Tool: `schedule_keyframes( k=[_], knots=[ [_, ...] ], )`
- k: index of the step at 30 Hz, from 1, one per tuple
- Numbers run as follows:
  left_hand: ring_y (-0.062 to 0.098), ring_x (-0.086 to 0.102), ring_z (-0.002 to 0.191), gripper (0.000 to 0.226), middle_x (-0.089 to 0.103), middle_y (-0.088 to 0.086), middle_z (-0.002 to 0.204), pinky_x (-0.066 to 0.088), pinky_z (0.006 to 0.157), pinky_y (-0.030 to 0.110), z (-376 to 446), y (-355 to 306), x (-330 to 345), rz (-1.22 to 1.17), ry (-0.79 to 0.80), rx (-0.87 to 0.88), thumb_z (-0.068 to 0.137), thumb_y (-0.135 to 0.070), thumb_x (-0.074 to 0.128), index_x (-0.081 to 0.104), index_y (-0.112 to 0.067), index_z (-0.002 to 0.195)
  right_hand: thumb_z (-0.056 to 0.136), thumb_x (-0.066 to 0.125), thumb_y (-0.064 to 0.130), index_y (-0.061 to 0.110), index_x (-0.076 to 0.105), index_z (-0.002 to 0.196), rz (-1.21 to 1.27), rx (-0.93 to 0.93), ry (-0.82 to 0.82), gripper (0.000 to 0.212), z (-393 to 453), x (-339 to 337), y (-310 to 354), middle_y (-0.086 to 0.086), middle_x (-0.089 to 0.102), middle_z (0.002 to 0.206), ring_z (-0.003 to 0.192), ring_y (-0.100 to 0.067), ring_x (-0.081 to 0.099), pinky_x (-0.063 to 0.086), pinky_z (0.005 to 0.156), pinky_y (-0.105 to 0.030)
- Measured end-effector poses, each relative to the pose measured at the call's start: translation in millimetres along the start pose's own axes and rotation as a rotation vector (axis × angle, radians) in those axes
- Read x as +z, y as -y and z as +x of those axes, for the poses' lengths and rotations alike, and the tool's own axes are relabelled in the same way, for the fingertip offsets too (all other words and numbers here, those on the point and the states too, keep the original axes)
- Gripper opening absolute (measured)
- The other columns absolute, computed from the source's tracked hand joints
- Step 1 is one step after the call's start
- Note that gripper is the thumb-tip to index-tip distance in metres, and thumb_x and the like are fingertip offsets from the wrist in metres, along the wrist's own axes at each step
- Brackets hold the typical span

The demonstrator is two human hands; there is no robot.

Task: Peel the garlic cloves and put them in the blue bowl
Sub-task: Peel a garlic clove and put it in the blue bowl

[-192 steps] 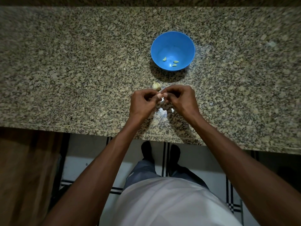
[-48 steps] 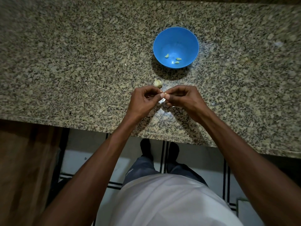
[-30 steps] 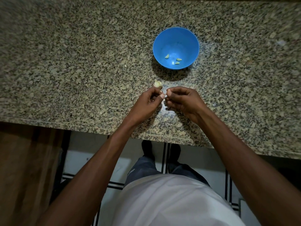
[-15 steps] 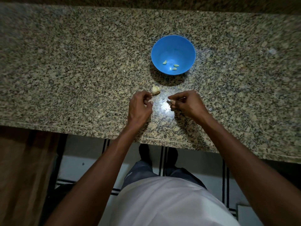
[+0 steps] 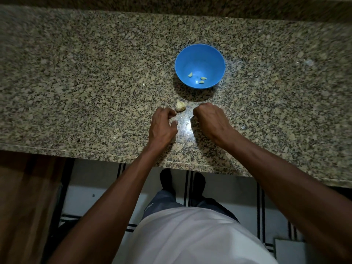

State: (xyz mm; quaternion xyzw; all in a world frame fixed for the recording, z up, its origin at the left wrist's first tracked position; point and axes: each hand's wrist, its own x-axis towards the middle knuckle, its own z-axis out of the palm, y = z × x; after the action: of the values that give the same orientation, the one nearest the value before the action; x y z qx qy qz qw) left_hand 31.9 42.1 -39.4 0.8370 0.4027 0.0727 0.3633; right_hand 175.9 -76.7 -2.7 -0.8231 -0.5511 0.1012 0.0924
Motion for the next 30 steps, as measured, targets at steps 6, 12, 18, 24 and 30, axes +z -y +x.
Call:
schedule_keyframes(
  k=[6,12,18,24,30],
  knots=[
    [0.023,0.06,0.105,0.029,0.055,0.002,0.116,0.057,0.09,0.047,3,4,-2,-0.02,0.019,0.008,0.091,-0.017,0.074,0.065,-0.014,0.118,0.087,0.047,-0.003,0.026,0.021,0.064,0.057,-0.055,0.023,0.046,9,-7,6,0.002,0.016,0.059,0.051,-0.013,0.015,0.024,0.051,-0.033],
    [0.017,0.056,0.097,0.024,0.052,-0.004,0.109,0.056,0.087,0.042,7,3,-2,-0.012,0.014,-0.026,0.091,-0.02,0.075,0.063,-0.018,0.112,0.099,0.053,-0.001,0.019,0.033,0.068,-0.119,-0.11,0.111,0.042,20,-5,7,0.001,0.021,0.062,0.057,-0.016,0.031,0.028,0.054,-0.036],
    [0.017,0.058,0.094,0.023,0.055,-0.003,0.107,0.054,0.082,0.036,14,2,-5,0.0,0.057,-0.05,0.089,-0.019,0.078,0.065,-0.018,0.109,0.099,0.05,-0.003,0.011,0.045,0.082,-0.129,-0.082,0.162,0.023,21,-3,17,-0.011,0.034,0.071,0.07,-0.028,0.045,0.036,0.062,-0.042],
    [0.015,0.057,0.085,0.022,0.061,-0.001,0.101,0.048,0.071,0.031,18,0,-10,0.017,0.069,-0.061,0.086,-0.021,0.08,0.062,-0.023,0.1,0.1,0.051,0.001,0.001,0.063,0.098,-0.236,-0.076,0.244,0.012,30,-9,29,-0.02,0.063,0.091,0.085,-0.039,0.065,0.037,0.064,-0.041],
    [0.011,0.069,0.08,0.009,0.075,-0.003,0.089,0.06,0.075,0.028,13,-6,-15,-0.092,0.006,-0.148,0.092,-0.009,0.074,0.073,-0.018,0.094,0.084,0.075,-0.005,0.003,0.074,0.073,0.366,0.258,0.106,0.014,20,-9,-12,-0.01,0.072,0.071,0.064,-0.023,0.07,0.059,0.061,-0.037]
  ],
)
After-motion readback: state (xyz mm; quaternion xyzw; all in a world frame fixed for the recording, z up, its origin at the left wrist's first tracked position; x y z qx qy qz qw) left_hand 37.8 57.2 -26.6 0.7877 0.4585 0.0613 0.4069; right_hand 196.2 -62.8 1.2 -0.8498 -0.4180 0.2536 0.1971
